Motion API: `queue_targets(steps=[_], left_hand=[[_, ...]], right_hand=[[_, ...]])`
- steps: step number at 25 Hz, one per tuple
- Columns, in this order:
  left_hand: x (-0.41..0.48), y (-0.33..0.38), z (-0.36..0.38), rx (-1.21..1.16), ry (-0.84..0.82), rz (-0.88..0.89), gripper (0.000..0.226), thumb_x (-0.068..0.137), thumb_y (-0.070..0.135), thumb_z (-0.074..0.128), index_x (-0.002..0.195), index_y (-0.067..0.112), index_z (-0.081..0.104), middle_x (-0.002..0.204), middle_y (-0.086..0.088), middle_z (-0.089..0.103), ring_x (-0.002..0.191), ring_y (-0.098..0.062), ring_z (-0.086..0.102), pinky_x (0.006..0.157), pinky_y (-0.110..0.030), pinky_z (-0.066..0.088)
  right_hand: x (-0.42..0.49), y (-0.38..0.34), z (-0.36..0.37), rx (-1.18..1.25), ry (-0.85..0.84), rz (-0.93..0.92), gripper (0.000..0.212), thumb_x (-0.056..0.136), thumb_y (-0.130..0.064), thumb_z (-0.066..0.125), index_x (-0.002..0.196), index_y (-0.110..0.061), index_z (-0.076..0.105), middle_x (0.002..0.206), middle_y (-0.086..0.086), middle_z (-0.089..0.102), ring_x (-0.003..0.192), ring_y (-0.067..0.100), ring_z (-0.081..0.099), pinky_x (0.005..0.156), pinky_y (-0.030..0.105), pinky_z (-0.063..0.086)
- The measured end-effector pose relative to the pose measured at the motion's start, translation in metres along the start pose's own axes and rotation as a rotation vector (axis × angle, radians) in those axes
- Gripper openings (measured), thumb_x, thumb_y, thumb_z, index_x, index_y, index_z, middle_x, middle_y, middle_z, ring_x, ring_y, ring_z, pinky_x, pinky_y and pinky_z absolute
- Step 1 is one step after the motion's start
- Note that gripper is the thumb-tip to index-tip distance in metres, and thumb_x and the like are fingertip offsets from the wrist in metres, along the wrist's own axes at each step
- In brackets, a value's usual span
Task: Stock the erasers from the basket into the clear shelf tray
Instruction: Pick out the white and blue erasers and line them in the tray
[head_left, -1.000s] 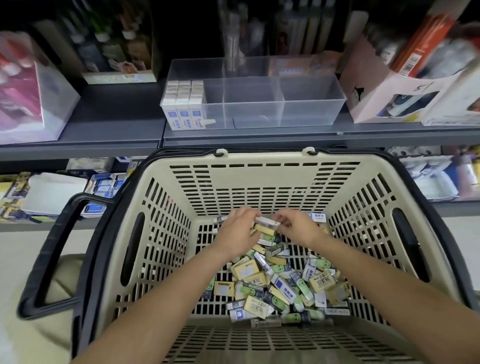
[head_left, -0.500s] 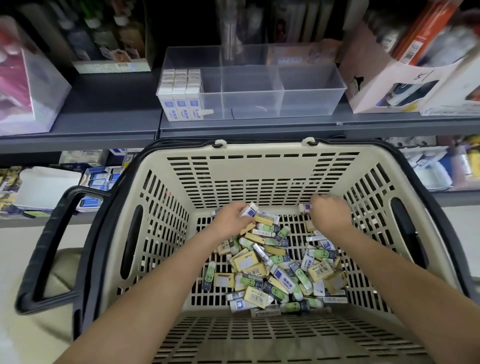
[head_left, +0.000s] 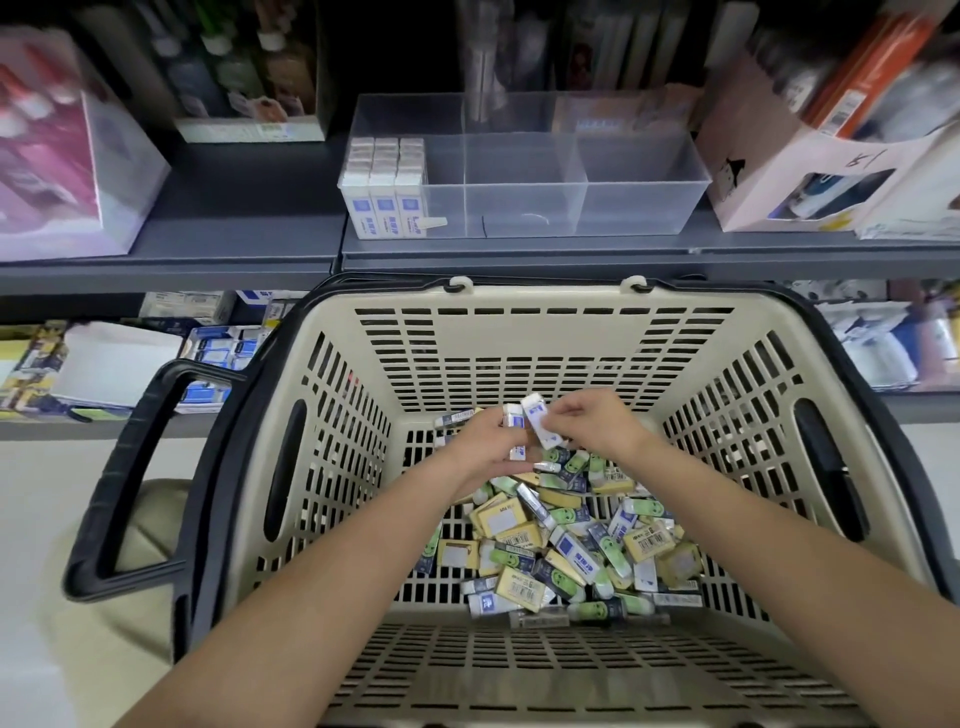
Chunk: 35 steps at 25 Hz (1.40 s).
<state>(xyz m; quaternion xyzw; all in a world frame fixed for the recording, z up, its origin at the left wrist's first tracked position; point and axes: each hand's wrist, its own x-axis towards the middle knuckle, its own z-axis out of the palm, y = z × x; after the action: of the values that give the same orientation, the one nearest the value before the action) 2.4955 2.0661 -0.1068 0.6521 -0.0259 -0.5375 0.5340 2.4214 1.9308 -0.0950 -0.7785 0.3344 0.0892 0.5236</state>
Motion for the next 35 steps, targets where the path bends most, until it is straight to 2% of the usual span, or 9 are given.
queue_targets(steps=[5, 11, 14, 17, 20, 22, 24, 31, 35], left_hand=[[-0.001, 0.006, 0.002, -0.204, -0.003, -0.010, 0.025, 0.091, 0.000, 0.047, 0.115, 0.005, 0.053, 0.103, -0.015, 0.063, 0.102, -0.027, 0.062, 0.089, -0.036, 0.051], [-0.004, 0.009, -0.005, -0.306, -0.108, -0.029, 0.017, 0.093, 0.008, 0.049, 0.109, 0.004, 0.056, 0.090, -0.011, 0.069, 0.083, -0.020, 0.067, 0.073, -0.030, 0.056], [-0.008, 0.008, -0.002, -0.291, -0.165, -0.018, 0.011, 0.092, 0.013, 0.054, 0.100, 0.007, 0.058, 0.077, -0.003, 0.072, 0.074, -0.015, 0.069, 0.070, -0.028, 0.056], [-0.009, 0.009, -0.002, -0.240, -0.085, -0.022, 0.018, 0.087, 0.012, 0.062, 0.102, 0.006, 0.055, 0.080, -0.006, 0.073, 0.075, -0.017, 0.071, 0.066, -0.029, 0.058], [-0.012, 0.011, -0.004, -0.259, -0.043, -0.078, 0.022, 0.092, 0.016, 0.053, 0.111, 0.004, 0.053, 0.091, -0.011, 0.070, 0.074, -0.018, 0.070, 0.060, -0.030, 0.057], [-0.015, 0.011, -0.005, -0.254, -0.050, -0.098, 0.027, 0.096, 0.020, 0.044, 0.115, 0.003, 0.053, 0.095, -0.011, 0.067, 0.075, -0.018, 0.068, 0.057, -0.027, 0.057], [-0.016, 0.012, -0.006, -0.241, -0.038, -0.098, 0.031, 0.098, 0.021, 0.040, 0.120, 0.002, 0.051, 0.093, -0.010, 0.066, 0.074, -0.017, 0.065, 0.055, -0.025, 0.055], [-0.014, 0.011, -0.010, -0.206, -0.004, -0.090, 0.020, 0.096, 0.017, 0.040, 0.103, 0.007, 0.056, 0.090, -0.009, 0.064, 0.072, -0.017, 0.061, 0.059, -0.025, 0.049], [-0.014, 0.009, -0.010, -0.171, -0.013, -0.092, 0.020, 0.096, 0.018, 0.040, 0.101, 0.007, 0.057, 0.088, -0.007, 0.064, 0.071, -0.016, 0.061, 0.060, -0.025, 0.050]], right_hand=[[-0.016, -0.019, 0.000, 0.108, -0.182, -0.045, 0.023, 0.088, -0.004, 0.058, 0.110, -0.003, 0.065, 0.104, 0.017, 0.068, 0.082, 0.017, 0.063, 0.076, 0.022, 0.053], [-0.025, -0.021, -0.013, 0.008, -0.252, -0.104, 0.030, 0.091, -0.003, 0.054, 0.119, -0.007, 0.061, 0.107, 0.011, 0.067, 0.079, 0.010, 0.061, 0.075, 0.019, 0.052], [-0.027, -0.021, -0.014, 0.013, -0.386, -0.125, 0.030, 0.092, -0.002, 0.049, 0.119, -0.008, 0.060, 0.108, 0.008, 0.068, 0.093, 0.011, 0.065, 0.083, 0.019, 0.052], [-0.019, -0.015, -0.030, 0.144, -0.278, -0.042, 0.031, 0.091, -0.001, 0.051, 0.122, -0.003, 0.056, 0.106, 0.008, 0.067, 0.094, 0.015, 0.066, 0.082, 0.020, 0.054], [-0.014, 0.012, -0.046, -0.420, -0.123, 0.027, 0.031, 0.090, -0.009, 0.056, 0.121, -0.009, 0.058, 0.119, 0.008, 0.062, 0.104, 0.019, 0.060, 0.089, 0.025, 0.048], [-0.013, 0.036, -0.047, -0.855, -0.186, 0.095, 0.033, 0.089, -0.012, 0.057, 0.122, -0.010, 0.059, 0.125, 0.008, 0.059, 0.111, 0.022, 0.057, 0.096, 0.030, 0.045], [-0.011, 0.049, -0.046, -1.024, -0.252, 0.135, 0.036, 0.088, -0.014, 0.060, 0.123, -0.010, 0.057, 0.127, 0.008, 0.057, 0.112, 0.024, 0.056, 0.094, 0.031, 0.046], [-0.004, 0.061, -0.048, -0.968, -0.294, 0.206, 0.055, 0.078, -0.025, 0.073, 0.126, -0.011, 0.050, 0.126, 0.009, 0.054, 0.108, 0.023, 0.055, 0.090, 0.031, 0.045], [-0.005, 0.058, -0.043, -0.705, -0.388, 0.291, 0.070, 0.070, -0.030, 0.079, 0.127, -0.004, 0.050, 0.117, 0.010, 0.059, 0.083, 0.018, 0.056, 0.066, 0.024, 0.045]])
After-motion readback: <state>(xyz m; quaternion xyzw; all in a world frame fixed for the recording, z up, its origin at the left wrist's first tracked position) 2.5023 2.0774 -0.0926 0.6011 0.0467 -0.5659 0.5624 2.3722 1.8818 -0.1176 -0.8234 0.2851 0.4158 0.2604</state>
